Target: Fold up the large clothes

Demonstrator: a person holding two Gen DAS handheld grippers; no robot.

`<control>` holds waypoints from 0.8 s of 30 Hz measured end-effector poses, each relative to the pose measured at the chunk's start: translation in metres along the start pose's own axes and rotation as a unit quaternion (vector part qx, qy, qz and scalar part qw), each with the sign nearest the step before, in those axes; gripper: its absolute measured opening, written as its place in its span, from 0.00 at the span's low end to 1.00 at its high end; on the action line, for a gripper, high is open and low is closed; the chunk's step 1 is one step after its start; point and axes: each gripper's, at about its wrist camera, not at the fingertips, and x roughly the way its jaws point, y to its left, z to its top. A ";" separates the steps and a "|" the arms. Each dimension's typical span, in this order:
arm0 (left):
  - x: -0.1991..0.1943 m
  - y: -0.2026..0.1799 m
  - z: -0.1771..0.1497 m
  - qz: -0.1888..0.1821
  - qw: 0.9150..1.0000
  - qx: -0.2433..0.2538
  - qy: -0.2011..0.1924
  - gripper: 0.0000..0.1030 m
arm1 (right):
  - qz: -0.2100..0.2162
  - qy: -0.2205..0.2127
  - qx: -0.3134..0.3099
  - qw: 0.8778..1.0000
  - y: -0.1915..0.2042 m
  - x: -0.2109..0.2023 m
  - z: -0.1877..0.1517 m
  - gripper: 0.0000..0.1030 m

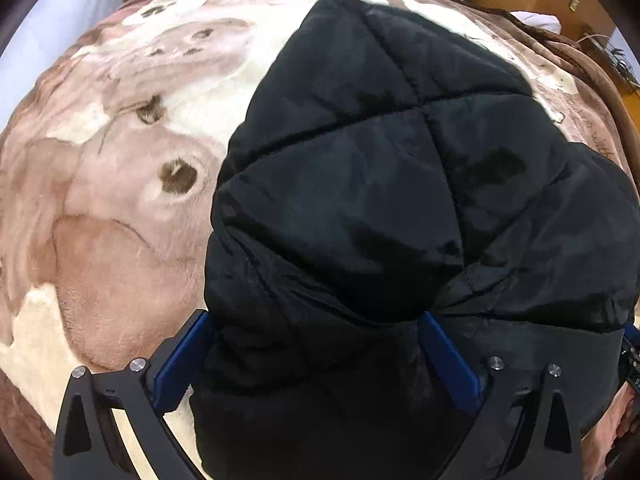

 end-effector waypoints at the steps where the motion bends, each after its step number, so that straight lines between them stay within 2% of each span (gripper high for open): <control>1: 0.003 -0.001 0.001 0.001 1.000 0.001 0.002 1.00 | 0.002 0.002 0.003 1.000 -0.001 0.001 0.001 0.62; 4: 0.004 0.005 0.009 -0.003 1.000 0.002 0.001 1.00 | 0.006 0.004 0.004 1.000 -0.002 -0.007 0.002 0.62; 6: -0.003 0.010 0.010 -0.019 1.000 0.010 -0.005 1.00 | 0.011 -0.001 0.008 1.000 -0.010 -0.019 0.006 0.62; 11: -0.023 0.043 0.005 -0.074 0.997 0.013 -0.006 0.99 | 0.058 -0.031 0.036 0.997 -0.043 -0.062 -0.002 0.63; 13: -0.028 0.054 0.004 -0.073 0.997 0.029 -0.010 0.99 | 0.059 -0.028 0.039 0.997 -0.055 -0.069 -0.004 0.68; 15: -0.032 0.062 0.000 -0.075 0.996 0.051 -0.011 0.99 | 0.052 -0.024 0.043 0.997 -0.067 -0.070 -0.010 0.73; 18: -0.033 0.068 -0.004 -0.104 0.993 0.062 0.003 0.99 | 0.063 -0.003 0.072 0.995 -0.090 -0.057 -0.023 0.75; 22: -0.021 0.075 -0.006 -0.132 0.989 0.055 0.026 0.99 | 0.118 0.003 0.110 0.987 -0.106 -0.047 -0.032 0.76; 24: -0.009 0.063 -0.006 -0.142 0.988 0.055 0.039 0.99 | 0.144 0.010 0.117 0.982 -0.112 -0.037 -0.034 0.76</control>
